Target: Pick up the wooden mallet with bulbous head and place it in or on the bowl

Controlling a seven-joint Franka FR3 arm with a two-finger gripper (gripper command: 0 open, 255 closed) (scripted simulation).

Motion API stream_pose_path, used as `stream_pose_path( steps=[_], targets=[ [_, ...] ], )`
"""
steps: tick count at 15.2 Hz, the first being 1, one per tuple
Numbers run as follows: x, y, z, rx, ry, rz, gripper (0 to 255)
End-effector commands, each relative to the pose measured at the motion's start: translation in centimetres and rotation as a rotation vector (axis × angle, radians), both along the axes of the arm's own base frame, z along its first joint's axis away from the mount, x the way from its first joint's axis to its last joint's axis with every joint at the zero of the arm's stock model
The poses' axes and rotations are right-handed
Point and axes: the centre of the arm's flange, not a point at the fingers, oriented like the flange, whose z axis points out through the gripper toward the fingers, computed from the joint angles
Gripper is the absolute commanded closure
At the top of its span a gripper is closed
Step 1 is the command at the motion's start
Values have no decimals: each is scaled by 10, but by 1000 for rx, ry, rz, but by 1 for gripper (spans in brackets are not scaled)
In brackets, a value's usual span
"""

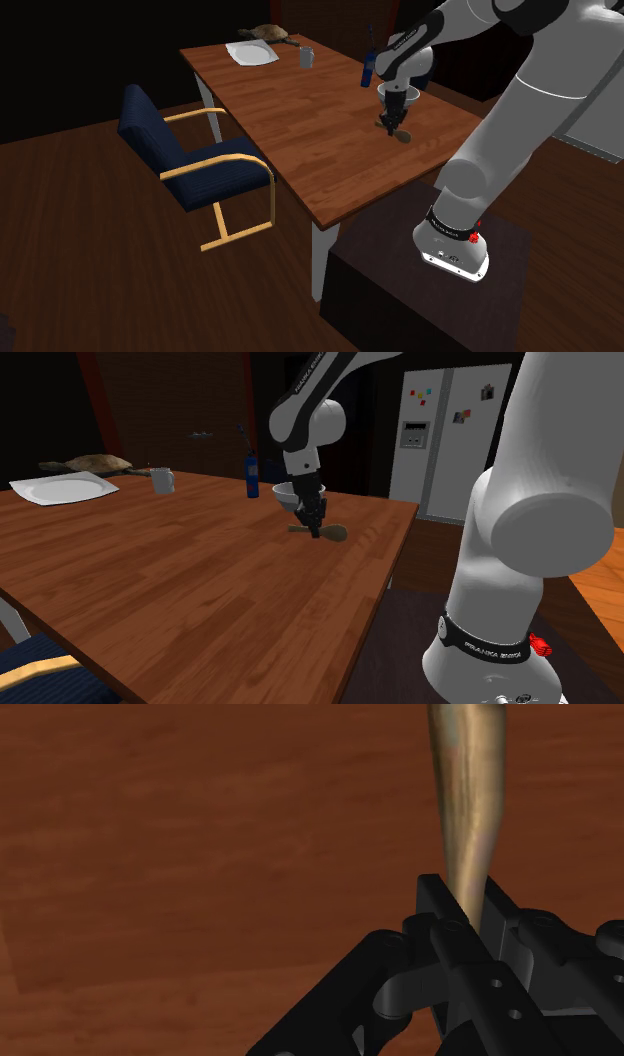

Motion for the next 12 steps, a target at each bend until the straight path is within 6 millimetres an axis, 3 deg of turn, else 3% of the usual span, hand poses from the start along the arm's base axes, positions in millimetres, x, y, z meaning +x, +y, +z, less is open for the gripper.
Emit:
stream_pose_path(
  steps=[1,12],
  targets=[
    [0,1,10,1,1,0,255],
    [0,1,68,1,1,0,255]
  ],
)
